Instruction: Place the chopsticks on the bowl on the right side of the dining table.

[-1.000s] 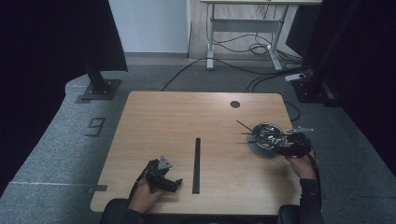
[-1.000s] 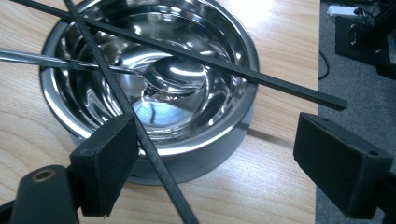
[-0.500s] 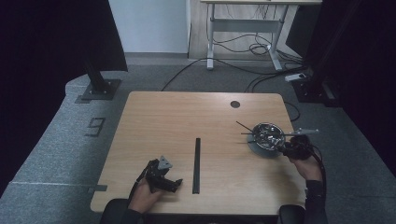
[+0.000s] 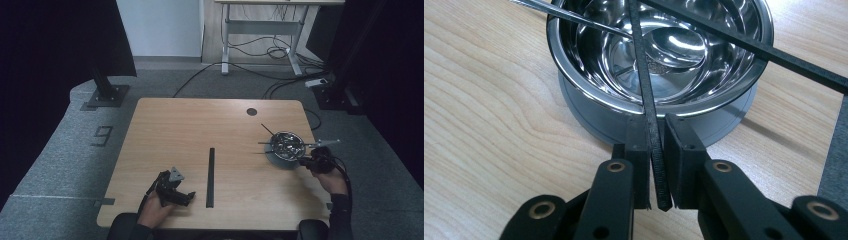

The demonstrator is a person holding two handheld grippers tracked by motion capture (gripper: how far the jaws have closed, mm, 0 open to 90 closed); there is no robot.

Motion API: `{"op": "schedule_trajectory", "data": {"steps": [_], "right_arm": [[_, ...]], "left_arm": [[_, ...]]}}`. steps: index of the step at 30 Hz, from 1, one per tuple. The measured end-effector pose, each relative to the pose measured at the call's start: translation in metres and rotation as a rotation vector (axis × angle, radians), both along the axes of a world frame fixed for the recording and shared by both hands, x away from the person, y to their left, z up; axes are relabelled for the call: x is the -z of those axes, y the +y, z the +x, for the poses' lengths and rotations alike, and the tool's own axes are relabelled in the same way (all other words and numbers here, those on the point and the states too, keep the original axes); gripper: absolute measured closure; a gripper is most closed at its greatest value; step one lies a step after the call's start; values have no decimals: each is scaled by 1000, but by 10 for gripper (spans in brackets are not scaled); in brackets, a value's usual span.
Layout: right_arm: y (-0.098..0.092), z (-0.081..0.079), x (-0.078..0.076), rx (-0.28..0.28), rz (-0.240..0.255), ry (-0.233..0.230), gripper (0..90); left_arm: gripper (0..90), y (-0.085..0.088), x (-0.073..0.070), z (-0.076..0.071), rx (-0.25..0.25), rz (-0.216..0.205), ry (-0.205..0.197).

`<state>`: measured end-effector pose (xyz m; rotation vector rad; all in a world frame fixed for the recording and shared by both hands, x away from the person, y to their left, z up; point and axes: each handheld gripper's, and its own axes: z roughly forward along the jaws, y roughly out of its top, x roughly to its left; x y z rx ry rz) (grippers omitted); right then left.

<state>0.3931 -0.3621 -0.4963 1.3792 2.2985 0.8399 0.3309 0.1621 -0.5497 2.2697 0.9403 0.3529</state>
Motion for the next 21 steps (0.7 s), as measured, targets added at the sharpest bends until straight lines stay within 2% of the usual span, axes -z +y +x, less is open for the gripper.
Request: {"op": "schedule_trajectory", "data": {"steps": [13,14,15,16,17,21], "right_arm": [[-20,-6,0,-2,22,19,814],[-21,-7,0,0,20,21,767],[-21,-7,0,0,20,21,767],[-21,-7,-1,-1,23,15,683],[-21,-7,-1,-1,23,15,683],[-16,-5,-5,39,10,-26,465]], "left_arm": [[0,0,0,0,0,0,0],[0,0,0,0,0,0,0],[0,0,0,0,0,0,0],[0,0,0,0,0,0,0],[0,0,0,0,0,0,0],[0,0,0,0,0,0,0]]}}
